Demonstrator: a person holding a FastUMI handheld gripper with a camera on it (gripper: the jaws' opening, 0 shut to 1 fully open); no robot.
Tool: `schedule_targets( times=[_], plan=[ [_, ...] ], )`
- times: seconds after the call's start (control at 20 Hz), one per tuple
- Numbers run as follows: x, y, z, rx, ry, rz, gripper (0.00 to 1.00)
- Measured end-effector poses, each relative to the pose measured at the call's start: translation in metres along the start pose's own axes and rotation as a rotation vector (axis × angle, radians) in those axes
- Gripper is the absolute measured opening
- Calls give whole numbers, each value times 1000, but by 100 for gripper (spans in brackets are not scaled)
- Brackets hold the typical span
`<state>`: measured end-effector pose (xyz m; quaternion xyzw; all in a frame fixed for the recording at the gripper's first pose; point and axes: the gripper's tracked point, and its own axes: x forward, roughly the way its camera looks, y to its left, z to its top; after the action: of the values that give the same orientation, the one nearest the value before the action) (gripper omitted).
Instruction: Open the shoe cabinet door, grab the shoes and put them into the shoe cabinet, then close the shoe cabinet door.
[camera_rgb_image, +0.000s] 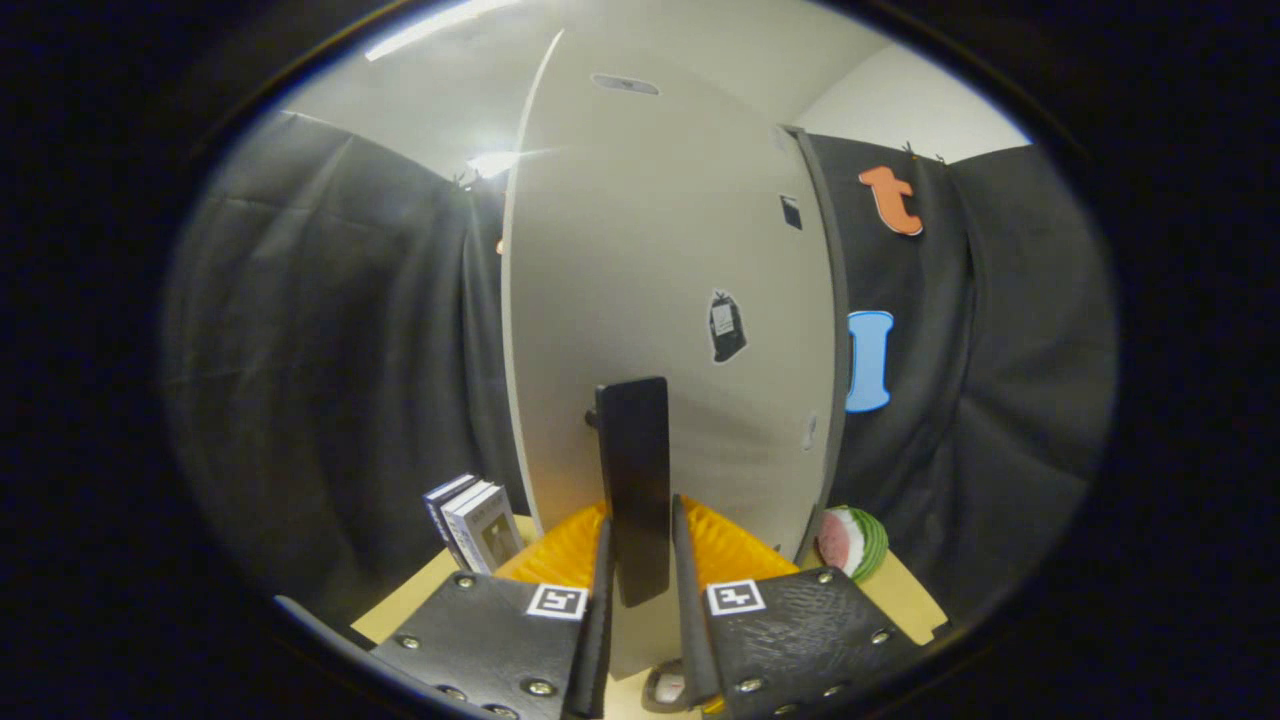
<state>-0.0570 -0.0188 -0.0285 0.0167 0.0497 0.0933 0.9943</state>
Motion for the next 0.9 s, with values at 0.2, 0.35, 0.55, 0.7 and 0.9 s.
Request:
schedule_targets(
  times=[0.2, 0.35, 0.55, 0.7, 0.9],
  plan=[
    [-31, -38, 3, -3, 3, 5, 29],
    [-47, -64, 2, 3, 1, -9, 29],
    [-64, -106, 2, 13, -3, -34, 29],
    [-68, -135, -8, 11, 15, -73, 29],
    [-73, -187, -6, 38, 15, -172, 13]
  ],
)
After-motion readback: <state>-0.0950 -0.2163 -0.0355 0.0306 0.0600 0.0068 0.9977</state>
